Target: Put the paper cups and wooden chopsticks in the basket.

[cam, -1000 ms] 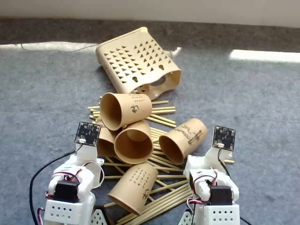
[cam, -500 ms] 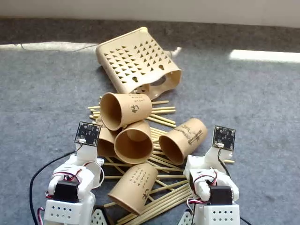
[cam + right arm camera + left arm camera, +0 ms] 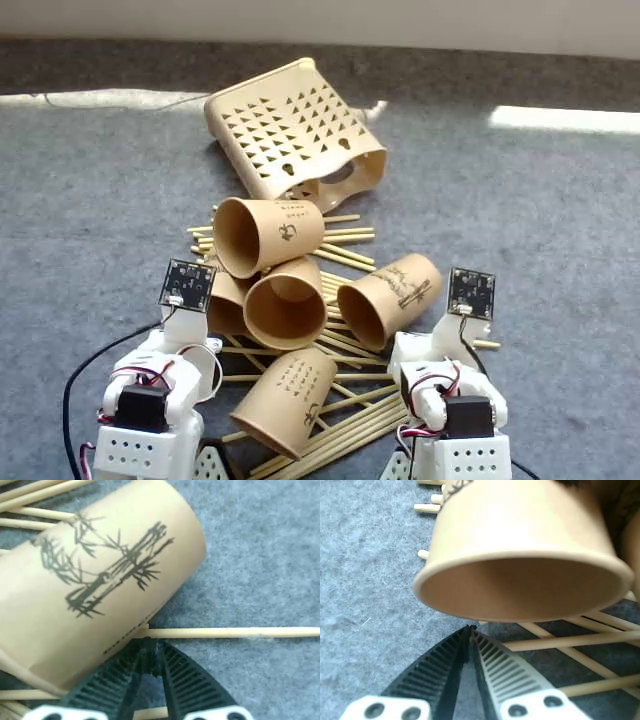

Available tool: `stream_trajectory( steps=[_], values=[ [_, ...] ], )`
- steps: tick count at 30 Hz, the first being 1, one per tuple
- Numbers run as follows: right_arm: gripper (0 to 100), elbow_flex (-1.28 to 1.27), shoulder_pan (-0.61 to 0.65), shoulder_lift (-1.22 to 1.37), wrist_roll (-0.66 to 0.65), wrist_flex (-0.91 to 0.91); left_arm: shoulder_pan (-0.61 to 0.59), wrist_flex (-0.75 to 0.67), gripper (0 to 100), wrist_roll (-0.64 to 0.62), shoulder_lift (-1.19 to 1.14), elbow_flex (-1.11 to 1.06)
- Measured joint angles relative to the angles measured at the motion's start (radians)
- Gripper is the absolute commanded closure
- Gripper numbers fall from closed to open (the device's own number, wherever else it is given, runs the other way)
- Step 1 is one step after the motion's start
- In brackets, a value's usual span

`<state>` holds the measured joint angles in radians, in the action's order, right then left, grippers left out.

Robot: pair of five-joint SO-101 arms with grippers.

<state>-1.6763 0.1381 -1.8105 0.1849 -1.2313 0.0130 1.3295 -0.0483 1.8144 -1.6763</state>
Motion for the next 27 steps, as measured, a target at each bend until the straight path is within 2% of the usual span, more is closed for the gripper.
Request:
stream_trajectory(
  steps=[7, 15, 19, 27],
  values=[
    [97.2, 0.0, -0.018, 0.0, 0.0, -0.009, 0.0, 0.0, 99, 0.0, 0.0, 0.0],
    [97.2, 0.031, -0.276, -0.003, 0.0, -0.052, 0.0, 0.0, 99, 0.0, 0.0, 0.0],
    [97.2, 0.072, -0.29, -0.002, 0.0, -0.048, 0.0, 0.0, 99, 0.0, 0.0, 0.0],
    [97.1, 0.192, -0.296, -0.005, -0.034, 0.107, 0.0, 0.0, 99, 0.0, 0.0, 0.0]
  ],
)
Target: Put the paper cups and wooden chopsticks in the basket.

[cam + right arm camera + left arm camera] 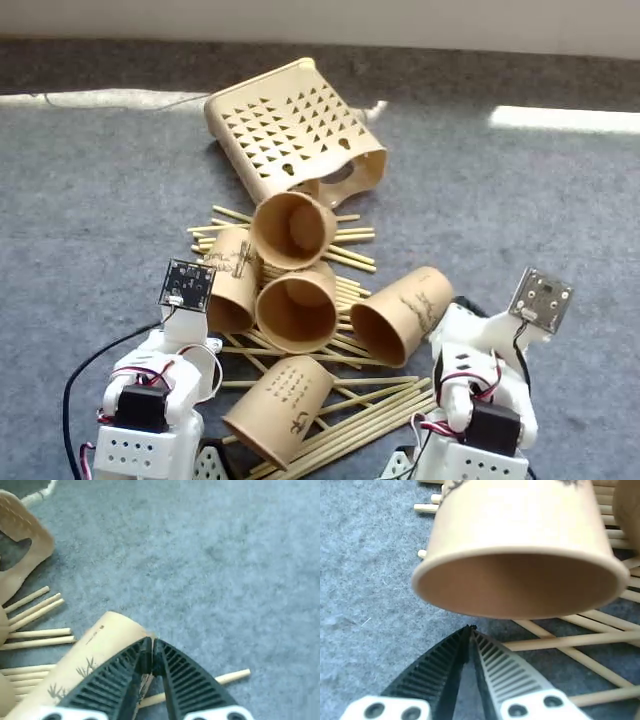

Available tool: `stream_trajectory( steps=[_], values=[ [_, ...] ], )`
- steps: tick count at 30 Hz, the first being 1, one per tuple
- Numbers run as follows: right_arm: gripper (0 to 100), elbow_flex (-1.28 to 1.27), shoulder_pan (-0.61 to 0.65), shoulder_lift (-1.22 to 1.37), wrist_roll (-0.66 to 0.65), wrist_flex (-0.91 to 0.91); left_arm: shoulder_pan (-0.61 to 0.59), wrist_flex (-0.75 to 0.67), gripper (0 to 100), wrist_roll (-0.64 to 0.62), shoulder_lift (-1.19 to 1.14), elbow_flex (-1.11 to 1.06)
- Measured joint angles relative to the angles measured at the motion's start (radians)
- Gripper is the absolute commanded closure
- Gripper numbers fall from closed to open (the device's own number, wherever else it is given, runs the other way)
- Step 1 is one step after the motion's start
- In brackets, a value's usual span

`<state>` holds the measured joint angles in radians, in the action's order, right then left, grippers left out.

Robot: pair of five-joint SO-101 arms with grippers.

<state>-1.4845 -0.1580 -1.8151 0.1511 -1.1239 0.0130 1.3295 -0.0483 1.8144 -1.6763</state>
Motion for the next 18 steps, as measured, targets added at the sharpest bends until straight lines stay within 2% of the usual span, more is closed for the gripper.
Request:
stream_trajectory(
  steps=[6, 10, 15, 18],
  values=[
    [97.0, 0.063, 0.002, -0.005, -0.255, 0.017, 0.0, 0.0, 99, 0.0, 0.0, 0.0],
    [97.0, 0.115, 0.002, -0.003, -0.316, 0.018, 0.0, 0.0, 99, 0.0, 0.0, 0.0],
    [96.9, 0.249, 0.003, -0.005, -0.33, 0.018, 0.0, 0.0, 99, 0.0, 0.0, 0.0],
    [90.9, 0.321, 0.055, -0.005, -0.334, 0.003, 0.0, 0.0, 99, 0.0, 0.0, 0.0]
  ],
)
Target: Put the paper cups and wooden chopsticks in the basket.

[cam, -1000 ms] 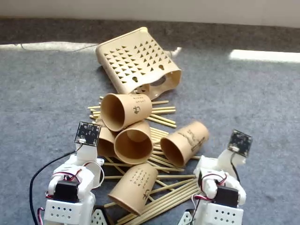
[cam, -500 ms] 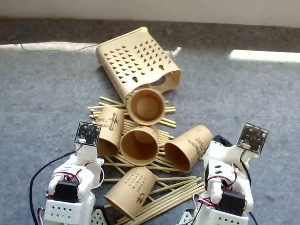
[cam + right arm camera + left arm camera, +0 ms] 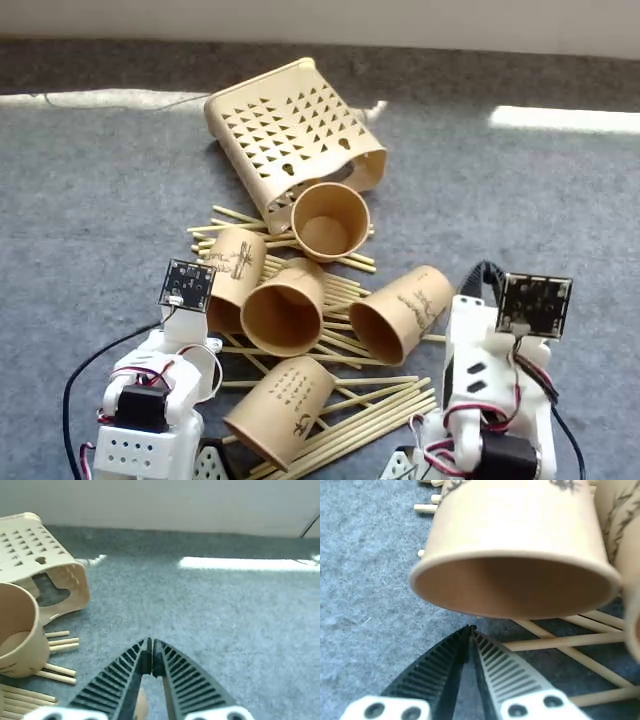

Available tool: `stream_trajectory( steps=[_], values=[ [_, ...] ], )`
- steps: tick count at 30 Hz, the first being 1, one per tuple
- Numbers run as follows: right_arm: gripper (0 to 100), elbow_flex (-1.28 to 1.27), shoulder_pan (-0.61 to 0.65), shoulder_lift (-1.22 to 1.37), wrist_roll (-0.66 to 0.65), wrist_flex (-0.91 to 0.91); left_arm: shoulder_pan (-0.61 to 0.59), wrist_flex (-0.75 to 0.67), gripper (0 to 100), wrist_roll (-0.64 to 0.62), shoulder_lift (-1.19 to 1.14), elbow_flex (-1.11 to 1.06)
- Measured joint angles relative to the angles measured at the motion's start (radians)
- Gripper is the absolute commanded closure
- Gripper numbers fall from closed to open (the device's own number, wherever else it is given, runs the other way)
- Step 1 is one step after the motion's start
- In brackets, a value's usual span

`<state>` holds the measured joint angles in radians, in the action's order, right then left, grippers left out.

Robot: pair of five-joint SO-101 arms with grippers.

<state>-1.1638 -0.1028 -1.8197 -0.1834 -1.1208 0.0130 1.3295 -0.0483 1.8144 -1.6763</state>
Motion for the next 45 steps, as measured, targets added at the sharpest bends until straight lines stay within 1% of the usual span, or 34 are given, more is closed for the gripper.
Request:
stream_trajectory(
  steps=[2, 6, 10, 15, 19, 23, 29, 35, 45],
  values=[
    [87.5, 0.054, 0.055, 0.012, -0.008, -0.023, 0.0, 0.0, 99, 0.0, 0.0, 0.0],
    [87.0, 0.166, 0.121, 0.106, -0.009, -0.081, 0.0, 0.0, 99, 0.0, 0.0, 0.0],
    [86.5, 0.25, 0.158, 0.255, -0.011, -0.094, 0.0, 0.0, 99, 0.0, 0.0, 0.0],
    [79.6, 0.339, 0.25, 0.448, -0.011, -0.094, 0.0, 0.0, 99, 0.0, 0.0, 0.0],
    [79.3, 0.399, 0.269, 0.614, -0.011, -0.077, 0.0, 0.0, 99, 0.0, 0.0, 0.0],
    [79.3, 0.41, 0.27, 0.766, -0.011, 0.02, 0.0, 0.0, 99, 0.0, 0.0, 0.0],
    [79.3, 0.41, 0.281, 0.931, -0.011, 0.262, 0.0, 0.0, 99, 0.0, 0.0, 0.0],
    [79.3, 0.41, 0.281, 1.117, -0.011, 0.454, 0.0, 0.0, 99, 0.0, 0.0, 0.0],
    [79.3, 0.41, 0.281, 1.438, -0.011, 0.649, 0.0, 0.0, 99, 0.0, 0.0, 0.0]
  ],
)
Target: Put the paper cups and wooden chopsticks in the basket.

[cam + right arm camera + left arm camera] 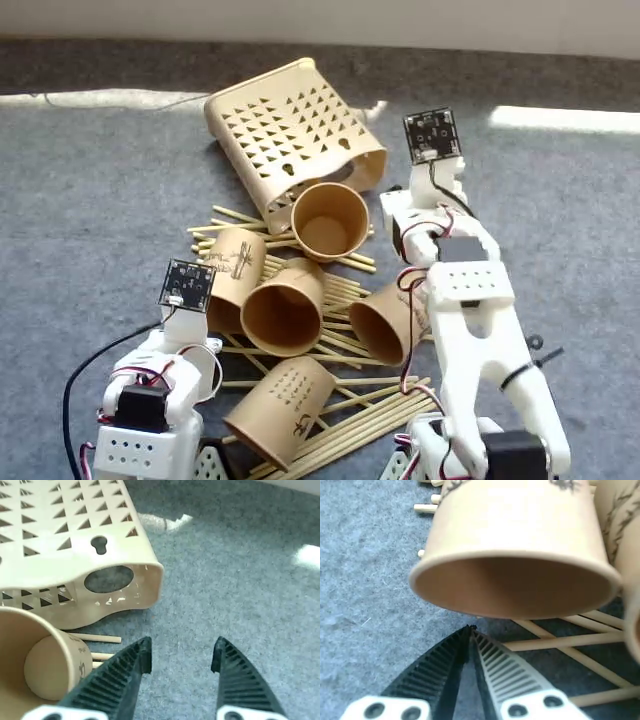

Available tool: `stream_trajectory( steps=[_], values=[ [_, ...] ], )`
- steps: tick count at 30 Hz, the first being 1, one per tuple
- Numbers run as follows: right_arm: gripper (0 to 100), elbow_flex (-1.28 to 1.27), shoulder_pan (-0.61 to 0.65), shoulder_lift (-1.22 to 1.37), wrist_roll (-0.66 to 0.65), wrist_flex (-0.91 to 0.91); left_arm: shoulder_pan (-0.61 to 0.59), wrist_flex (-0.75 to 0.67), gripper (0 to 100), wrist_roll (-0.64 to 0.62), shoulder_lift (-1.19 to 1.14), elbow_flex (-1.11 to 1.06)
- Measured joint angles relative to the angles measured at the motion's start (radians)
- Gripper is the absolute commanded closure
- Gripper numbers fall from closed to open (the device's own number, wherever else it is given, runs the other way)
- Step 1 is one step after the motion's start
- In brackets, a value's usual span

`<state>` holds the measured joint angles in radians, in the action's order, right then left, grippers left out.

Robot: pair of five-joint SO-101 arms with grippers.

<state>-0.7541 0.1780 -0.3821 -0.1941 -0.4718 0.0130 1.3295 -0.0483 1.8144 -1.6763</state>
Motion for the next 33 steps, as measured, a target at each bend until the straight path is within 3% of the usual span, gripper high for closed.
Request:
stream_trajectory(
  steps=[15, 33],
  values=[
    [79.3, 0.0, 0.069, 0.265, 0.0, 0.276, 0.0, 0.0, 99, 0.0, 0.0, 0.0],
    [79.3, 0.041, 0.044, 0.535, 0.0, 0.672, 0.0, 0.0, 99, 0.0, 0.0, 0.0]
  ],
)
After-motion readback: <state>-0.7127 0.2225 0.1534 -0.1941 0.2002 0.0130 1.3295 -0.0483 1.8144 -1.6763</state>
